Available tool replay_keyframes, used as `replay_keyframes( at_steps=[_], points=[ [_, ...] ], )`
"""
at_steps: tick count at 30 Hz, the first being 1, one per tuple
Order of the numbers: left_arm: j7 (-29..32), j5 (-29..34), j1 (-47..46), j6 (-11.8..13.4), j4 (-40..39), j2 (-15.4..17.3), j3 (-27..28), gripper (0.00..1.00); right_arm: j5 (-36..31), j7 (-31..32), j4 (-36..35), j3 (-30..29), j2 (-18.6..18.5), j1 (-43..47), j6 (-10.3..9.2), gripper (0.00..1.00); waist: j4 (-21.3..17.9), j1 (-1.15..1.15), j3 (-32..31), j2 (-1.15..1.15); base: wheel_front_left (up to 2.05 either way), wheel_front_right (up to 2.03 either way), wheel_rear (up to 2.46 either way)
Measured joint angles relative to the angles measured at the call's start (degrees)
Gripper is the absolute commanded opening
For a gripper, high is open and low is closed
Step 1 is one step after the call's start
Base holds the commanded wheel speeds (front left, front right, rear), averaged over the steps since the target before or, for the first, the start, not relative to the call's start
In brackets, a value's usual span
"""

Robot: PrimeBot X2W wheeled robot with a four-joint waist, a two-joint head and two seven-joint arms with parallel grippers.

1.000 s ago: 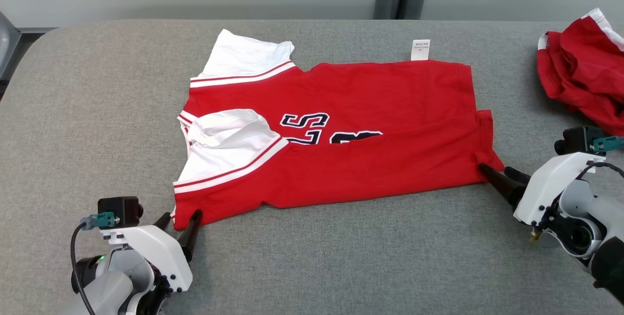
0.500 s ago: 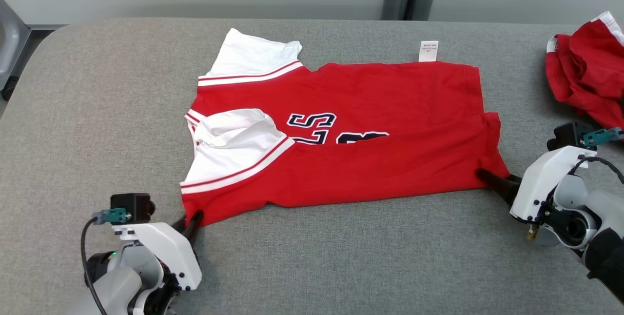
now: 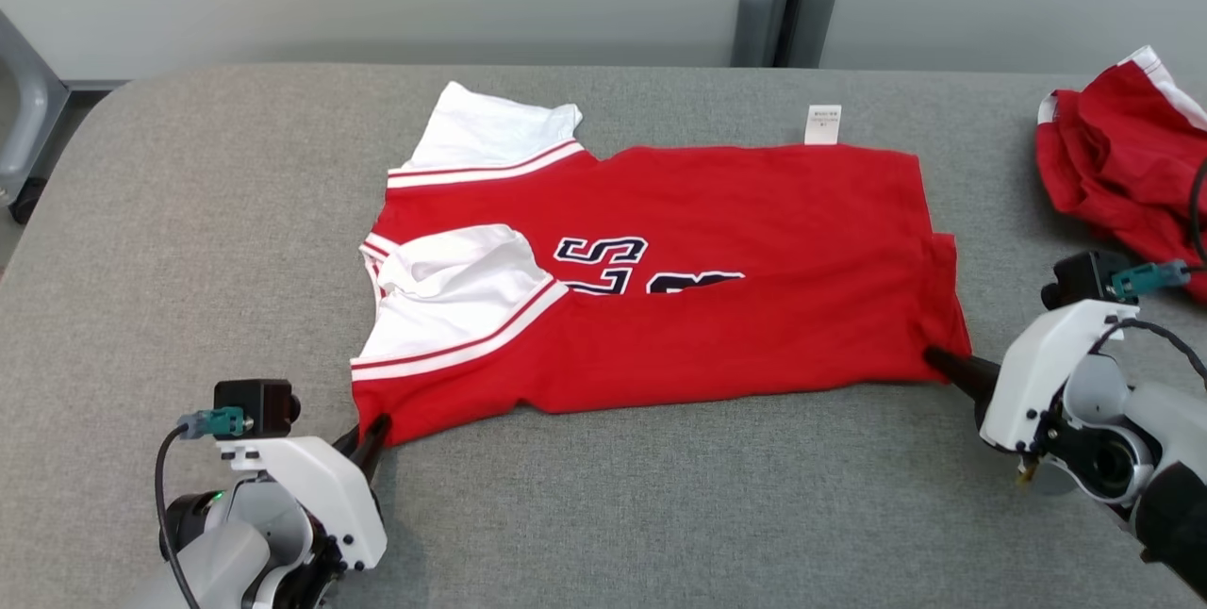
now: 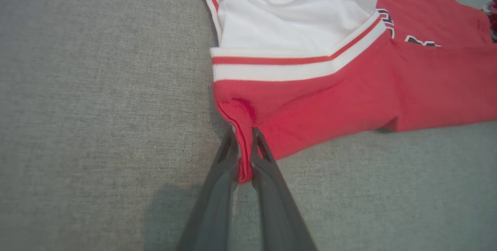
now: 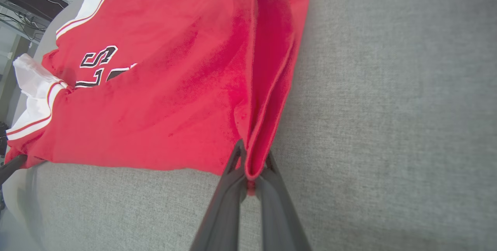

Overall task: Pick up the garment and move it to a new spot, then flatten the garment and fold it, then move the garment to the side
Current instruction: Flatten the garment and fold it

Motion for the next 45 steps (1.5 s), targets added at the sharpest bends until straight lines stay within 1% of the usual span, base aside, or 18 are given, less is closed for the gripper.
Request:
replay_keyframes(
  at_steps=[3,6,7,9,13,16,21,25,31,36,45],
  points=[
    [0.22,0.16,0.96,0.0,-1.69,1.2,-0.57,0.0,0.59,-0.37,-1.51,-0.19,-1.1,1.61,0.0,0.0,-0.16,0.0,-0.96,0.0,0.0,0.0,0.0],
    [0.93,0.92,2.18,0.08,-4.46,3.15,-1.55,0.0,2.32,-0.98,-4.11,-1.47,-2.57,3.48,0.0,0.0,-0.32,0.0,-1.8,0.0,0.0,0.0,0.0],
    [0.93,0.92,2.18,0.08,-4.46,3.15,-1.55,0.0,2.32,-0.98,-4.11,-1.47,-2.57,3.48,0.0,0.0,-0.32,0.0,-1.8,0.0,0.0,0.0,0.0],
    [1.55,1.15,3.21,0.62,-6.69,4.64,-2.07,0.0,2.94,-1.47,-6.04,-1.83,-3.7,4.86,0.0,0.0,-0.43,0.0,-2.32,0.0,0.0,0.0,0.0],
    [2.33,1.31,5.61,2.42,-11.77,7.42,-2.45,0.0,3.98,-2.46,-8.91,-2.18,-5.83,8.13,0.0,0.0,-0.78,0.0,-2.93,0.0,0.0,0.0,0.0],
    [2.82,1.54,7.1,4.27,-15.83,9.18,-2.7,0.0,4.54,-3.63,-10.48,-2.55,-6.88,10.57,0.0,0.0,-0.97,0.0,-3.14,0.0,0.0,0.0,0.0],
    [3.88,1.45,9.7,7.13,-21.83,11.81,-3.08,0.0,5.47,-6.06,-13.13,-2.98,-8.02,14.53,0.0,0.0,-1.42,0.0,-3.6,0.0,0.0,0.0,0.0],
    [4.41,0.86,12.41,9.29,-25.97,13.63,-3.2,0.0,5.9,-7.65,-14.56,-3.11,-9.65,16.89,0.0,0.0,-2.06,0.0,-4.03,0.0,0.0,0.0,0.0],
    [5.47,0.76,13.77,11.28,-29.73,15.28,-3.98,0.0,5.33,-9.15,-16.83,-1.52,-12.16,20.23,0.01,0.0,-1.86,0.0,-4.21,0.0,0.0,0.0,0.0],
    [6.06,0.86,14.99,12.71,-31.78,16.56,-4.22,0.0,5.09,-10.91,-20.03,-0.88,-14.45,22.64,0.01,0.0,-1.67,0.0,-4.39,0.0,0.0,0.0,0.0],
    [6.68,-0.02,17.11,14.66,-34.86,18.02,-4.32,0.0,4.91,-12.48,-23.27,0.75,-18.29,24.6,0.02,0.0,-1.67,0.0,-4.49,0.0,0.0,0.0,0.0]
  ],
)
